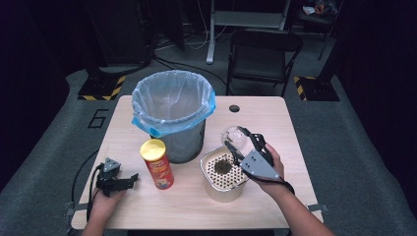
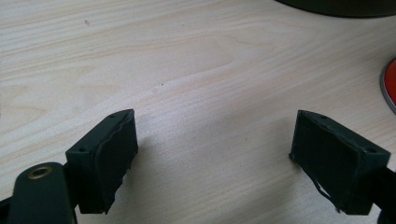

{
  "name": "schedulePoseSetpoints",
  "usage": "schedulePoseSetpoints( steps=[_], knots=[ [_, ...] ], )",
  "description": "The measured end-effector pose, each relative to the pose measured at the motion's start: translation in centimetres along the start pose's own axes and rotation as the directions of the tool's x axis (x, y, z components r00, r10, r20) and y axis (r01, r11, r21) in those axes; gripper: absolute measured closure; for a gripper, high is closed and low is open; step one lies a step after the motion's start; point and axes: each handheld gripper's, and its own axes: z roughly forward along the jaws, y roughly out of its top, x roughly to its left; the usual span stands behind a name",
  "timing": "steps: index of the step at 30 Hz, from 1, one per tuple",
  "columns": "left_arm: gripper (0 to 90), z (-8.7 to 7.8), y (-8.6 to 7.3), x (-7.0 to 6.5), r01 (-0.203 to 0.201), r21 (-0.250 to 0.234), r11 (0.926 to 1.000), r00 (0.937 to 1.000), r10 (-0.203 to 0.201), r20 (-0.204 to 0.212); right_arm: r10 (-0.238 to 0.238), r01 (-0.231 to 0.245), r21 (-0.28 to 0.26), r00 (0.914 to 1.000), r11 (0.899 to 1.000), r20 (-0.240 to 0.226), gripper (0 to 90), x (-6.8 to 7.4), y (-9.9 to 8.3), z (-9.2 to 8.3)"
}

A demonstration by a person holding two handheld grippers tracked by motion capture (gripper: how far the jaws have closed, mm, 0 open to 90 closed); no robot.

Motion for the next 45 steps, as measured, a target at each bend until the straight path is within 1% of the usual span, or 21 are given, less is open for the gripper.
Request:
schedulePoseSetpoints(
  steps=[2,3,4,5,6,7,8,9,10,11,14,15,17,19,22,28,30,33,41,42,45],
  knots=[
    [14.1,0.0,0.0,0.0,0.000,0.000,1.0000,1.0000,0.000,0.000,0.138,-0.138,0.002,0.9897,0.990,-0.036,40.1,-0.6,-0.1,0.1],
    [14.1,0.0,0.0,0.0,0.000,0.000,1.0000,1.0000,0.000,0.000,0.267,-0.267,0.014,0.9597,0.964,-0.087,40.0,-1.2,-0.4,0.1],
    [14.1,0.0,0.0,0.0,0.000,0.000,1.0000,1.0000,0.000,0.000,0.267,-0.267,0.014,0.9597,0.964,-0.087,40.0,-1.2,-0.4,0.1],
    [14.1,0.0,0.0,0.0,0.000,0.000,1.0000,1.0000,0.000,0.000,0.320,-0.320,0.018,0.9412,0.947,-0.108,40.0,-1.4,-0.5,0.2],
    [14.1,0.0,0.0,0.0,0.000,0.000,1.0000,1.0000,0.000,0.000,0.380,-0.380,0.026,0.9160,0.925,-0.129,40.0,-1.7,-0.6,0.2],
    [14.1,0.0,0.0,0.0,0.000,-0.001,1.0000,1.0000,0.000,0.000,0.483,-0.483,0.043,0.8597,0.875,-0.166,39.9,-2.1,-0.9,0.3],
    [14.1,0.0,0.0,0.0,0.000,0.000,1.0000,1.0000,0.000,0.000,0.504,-0.505,0.043,0.8448,0.862,-0.179,39.8,-2.3,-1.0,0.4],
    [14.1,0.0,0.0,0.0,0.000,0.000,1.0000,1.0000,0.000,0.000,0.504,-0.505,0.043,0.8448,0.862,-0.179,39.8,-2.3,-1.0,0.4],
    [14.1,0.0,0.0,0.0,0.001,0.000,1.0000,1.0000,-0.001,0.000,0.547,-0.547,0.060,0.8142,0.835,-0.193,39.8,-2.4,-1.0,0.4],
    [14.1,0.0,0.0,0.0,0.001,0.000,1.0000,1.0000,-0.001,0.000,0.602,-0.601,0.073,0.7698,0.796,-0.213,39.9,-2.7,-1.2,0.6],
    [14.1,0.0,0.0,0.0,0.001,0.000,1.0000,1.0000,-0.001,0.000,0.634,-0.631,0.098,0.7365,0.770,-0.237,39.9,-3.0,-1.5,0.7],
    [14.1,0.0,0.0,0.0,0.000,0.000,1.0000,1.0000,0.000,0.000,0.634,-0.631,0.098,0.7365,0.770,-0.237,39.9,-3.0,-1.5,0.7],
    [14.1,0.0,0.0,0.0,0.000,0.000,1.0000,1.0000,0.000,0.000,0.662,-0.650,0.141,0.7062,0.747,-0.251,39.9,-3.2,-1.5,0.9],
    [14.1,0.0,0.0,0.0,0.000,0.000,1.0000,1.0000,0.000,0.000,0.671,-0.653,0.160,0.6995,0.740,-0.246,40.0,-3.4,-1.2,1.0],
    [14.1,0.0,0.0,0.0,-0.001,0.004,1.0000,1.0000,0.001,0.001,0.671,-0.650,0.170,0.7001,0.741,-0.244,39.9,-3.8,-0.7,1.1],
    [14.1,0.0,0.0,0.0,-0.004,0.001,1.0000,1.0000,0.004,0.002,0.658,-0.637,0.169,0.7109,0.752,-0.247,40.0,-5.0,1.4,1.4],
    [14.1,0.0,0.0,0.0,-0.004,0.001,1.0000,1.0000,0.004,0.002,0.644,-0.622,0.170,0.7247,0.764,-0.245,40.0,-5.7,2.2,1.6],
    [14.0,0.0,0.0,0.0,-0.004,0.001,1.0000,1.0000,0.004,0.003,0.658,-0.631,0.188,0.7127,0.753,-0.242,40.1,-6.2,2.7,2.0],
    [14.0,0.0,0.0,0.0,-0.004,0.001,1.0000,1.0000,0.004,0.002,0.654,-0.625,0.193,0.7120,0.756,-0.256,40.1,-6.9,3.8,2.4],
    [14.1,0.0,0.0,0.0,-0.004,0.001,1.0000,1.0000,0.004,0.002,0.660,-0.631,0.194,0.7056,0.751,-0.258,40.1,-7.0,3.9,2.3],
    [14.0,0.0,0.0,0.0,-0.004,0.001,1.0000,1.0000,0.004,0.002,0.654,-0.624,0.195,0.7111,0.756,-0.259,40.2,-7.3,4.4,2.4]
  ],
)
